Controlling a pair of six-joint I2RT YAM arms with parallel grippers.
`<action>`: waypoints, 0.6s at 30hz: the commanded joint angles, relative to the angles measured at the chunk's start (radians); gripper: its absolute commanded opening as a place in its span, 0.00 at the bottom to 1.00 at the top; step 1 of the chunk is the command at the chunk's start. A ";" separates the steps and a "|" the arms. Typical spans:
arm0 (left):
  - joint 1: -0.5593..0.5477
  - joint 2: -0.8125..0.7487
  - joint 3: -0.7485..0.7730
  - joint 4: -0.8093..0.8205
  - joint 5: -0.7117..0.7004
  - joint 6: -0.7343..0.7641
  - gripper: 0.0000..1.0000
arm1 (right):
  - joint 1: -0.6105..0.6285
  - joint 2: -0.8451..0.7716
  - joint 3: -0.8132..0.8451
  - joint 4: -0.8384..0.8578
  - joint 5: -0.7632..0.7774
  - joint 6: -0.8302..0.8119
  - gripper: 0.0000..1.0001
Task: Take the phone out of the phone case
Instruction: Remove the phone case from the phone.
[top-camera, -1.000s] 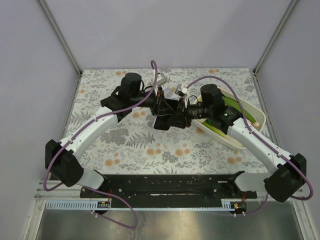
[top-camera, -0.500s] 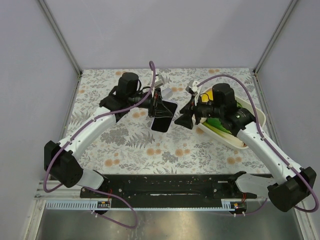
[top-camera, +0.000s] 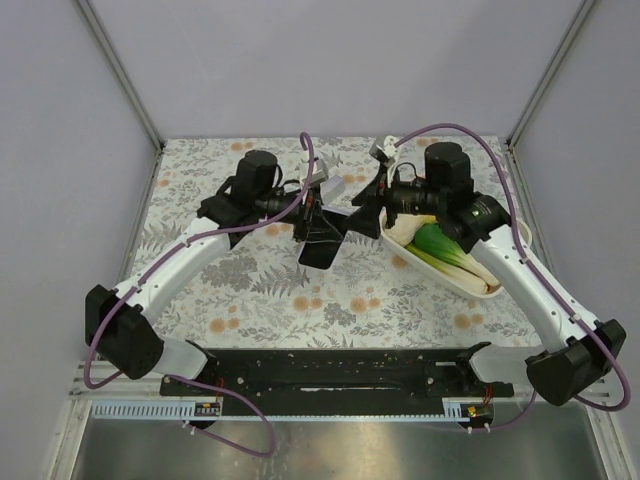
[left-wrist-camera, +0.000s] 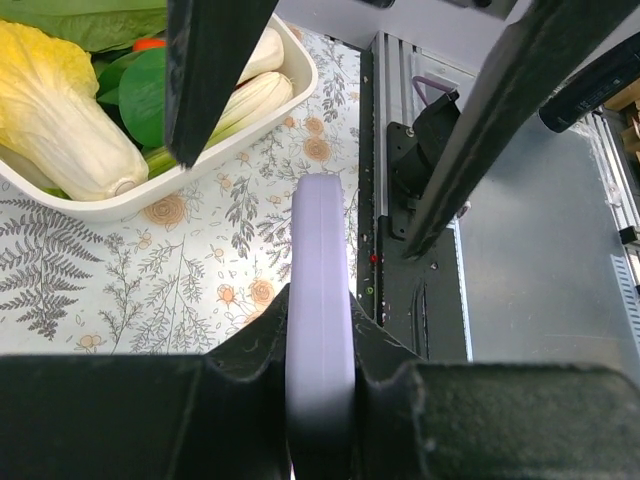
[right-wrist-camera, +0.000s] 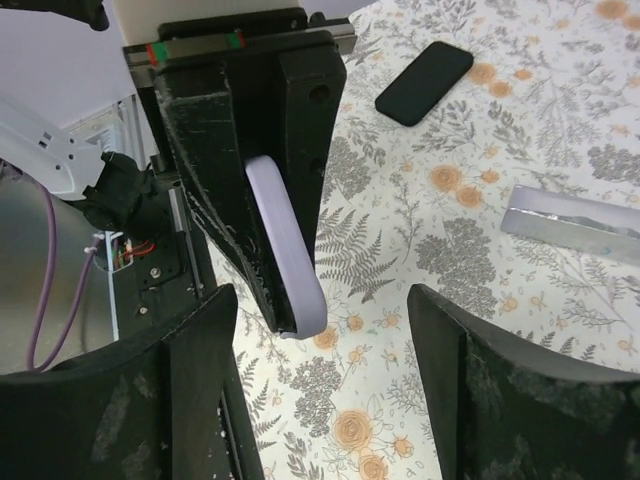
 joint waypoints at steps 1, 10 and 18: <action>-0.011 -0.048 0.016 0.045 0.031 0.031 0.00 | -0.004 0.044 0.033 0.037 -0.072 0.031 0.76; -0.025 -0.038 0.018 0.043 0.034 0.038 0.00 | -0.004 0.064 -0.031 0.168 -0.210 0.074 0.33; -0.025 -0.028 0.021 0.017 0.027 0.075 0.00 | -0.004 0.041 -0.077 0.183 -0.270 0.046 0.00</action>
